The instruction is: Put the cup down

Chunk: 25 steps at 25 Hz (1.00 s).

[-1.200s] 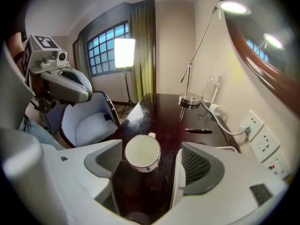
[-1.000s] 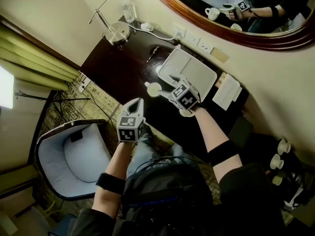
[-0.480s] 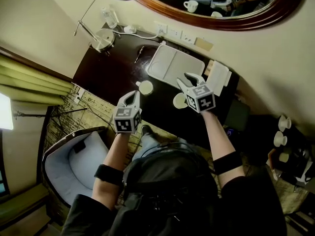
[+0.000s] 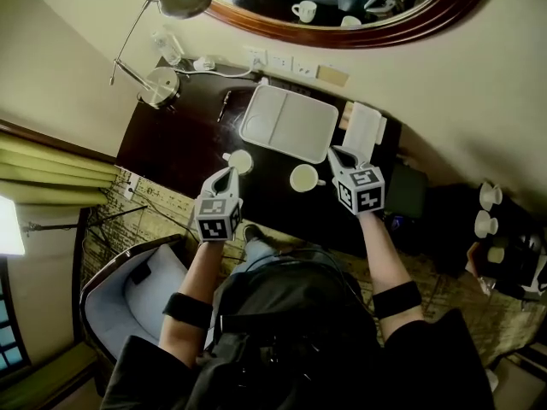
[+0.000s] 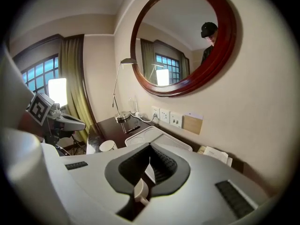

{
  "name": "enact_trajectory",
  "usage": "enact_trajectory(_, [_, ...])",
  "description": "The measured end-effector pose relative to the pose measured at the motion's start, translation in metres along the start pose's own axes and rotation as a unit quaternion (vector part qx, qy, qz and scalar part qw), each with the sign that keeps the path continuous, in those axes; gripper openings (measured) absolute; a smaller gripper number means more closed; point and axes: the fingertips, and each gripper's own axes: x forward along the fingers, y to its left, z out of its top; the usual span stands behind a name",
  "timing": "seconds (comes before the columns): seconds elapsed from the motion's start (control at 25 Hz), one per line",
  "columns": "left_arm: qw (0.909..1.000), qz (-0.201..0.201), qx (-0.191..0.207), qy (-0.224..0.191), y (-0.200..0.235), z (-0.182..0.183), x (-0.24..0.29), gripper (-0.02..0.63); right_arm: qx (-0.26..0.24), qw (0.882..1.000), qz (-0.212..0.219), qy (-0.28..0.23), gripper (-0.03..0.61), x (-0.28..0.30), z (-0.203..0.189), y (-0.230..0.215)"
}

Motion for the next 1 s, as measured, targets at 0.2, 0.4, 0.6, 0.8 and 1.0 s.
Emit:
enact_trajectory(0.2, [0.9998, 0.008, 0.018, -0.001, 0.0, 0.002, -0.001, -0.014, 0.031, 0.999, -0.012, 0.002, 0.017, -0.018, -0.02, -0.007])
enact_trajectory(0.4, [0.9999, 0.001, 0.017, 0.0, -0.009, 0.001, 0.0, -0.015, 0.049, 0.999, -0.014, 0.005, 0.017, -0.023, -0.034, -0.009])
enact_trajectory(0.6, [0.9997, 0.002, 0.024, 0.0, -0.011, 0.0, 0.0, -0.015, 0.053, 0.999, -0.01, 0.006, 0.017, -0.024, -0.04, -0.01])
enact_trajectory(0.8, [1.0, 0.0, 0.004, 0.0, -0.011, -0.002, -0.002, -0.014, 0.057, 0.998, 0.0, 0.013, 0.017, -0.023, -0.044, -0.01])
enact_trajectory(1.0, [0.9995, -0.009, 0.027, -0.011, -0.016, -0.001, -0.002, -0.012, 0.058, 0.998, 0.008, 0.018, 0.017, -0.019, -0.047, -0.008])
